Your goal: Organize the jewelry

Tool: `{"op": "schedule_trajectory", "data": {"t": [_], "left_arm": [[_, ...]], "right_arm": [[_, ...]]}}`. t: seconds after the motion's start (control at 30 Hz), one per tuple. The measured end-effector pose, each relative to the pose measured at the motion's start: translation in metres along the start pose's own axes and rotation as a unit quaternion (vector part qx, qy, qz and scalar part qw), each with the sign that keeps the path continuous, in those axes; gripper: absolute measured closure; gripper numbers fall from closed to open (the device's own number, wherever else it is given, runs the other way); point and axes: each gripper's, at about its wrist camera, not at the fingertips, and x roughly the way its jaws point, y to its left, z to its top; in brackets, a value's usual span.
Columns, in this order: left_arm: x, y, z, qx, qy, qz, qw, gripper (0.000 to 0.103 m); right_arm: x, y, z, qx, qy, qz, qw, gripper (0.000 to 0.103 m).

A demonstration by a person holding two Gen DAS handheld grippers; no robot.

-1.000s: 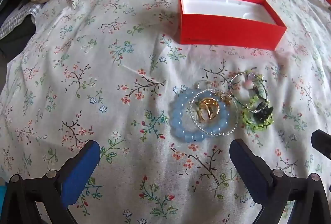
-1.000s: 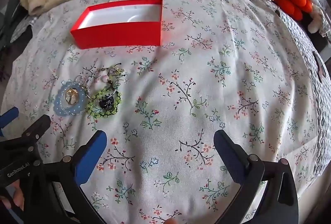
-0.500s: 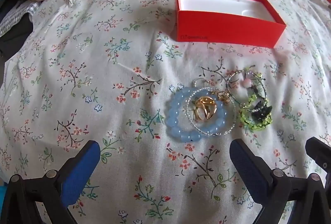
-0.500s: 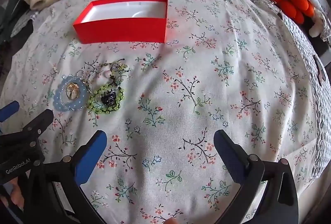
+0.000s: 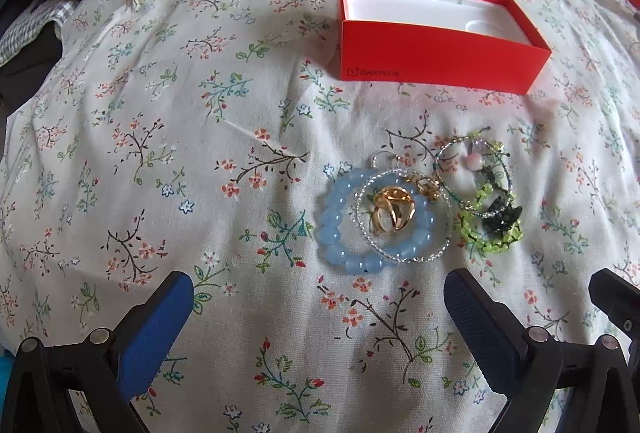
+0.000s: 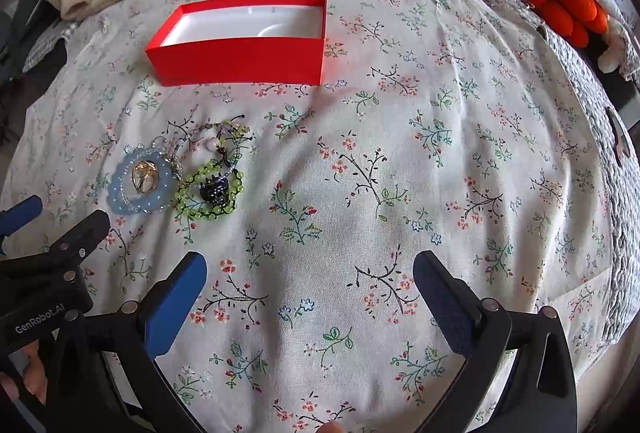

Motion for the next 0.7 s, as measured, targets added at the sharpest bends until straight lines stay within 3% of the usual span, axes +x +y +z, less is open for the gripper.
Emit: {"op": "schedule_trajectory", "data": {"t": [0.7], "left_arm": [[-0.0001, 0.0038, -0.0023, 0.002, 0.002, -0.001, 1.0, 0.0]], "right_arm": [[0.001, -0.0018, -0.0005, 0.003, 0.0, -0.002, 1.0, 0.0]]}}
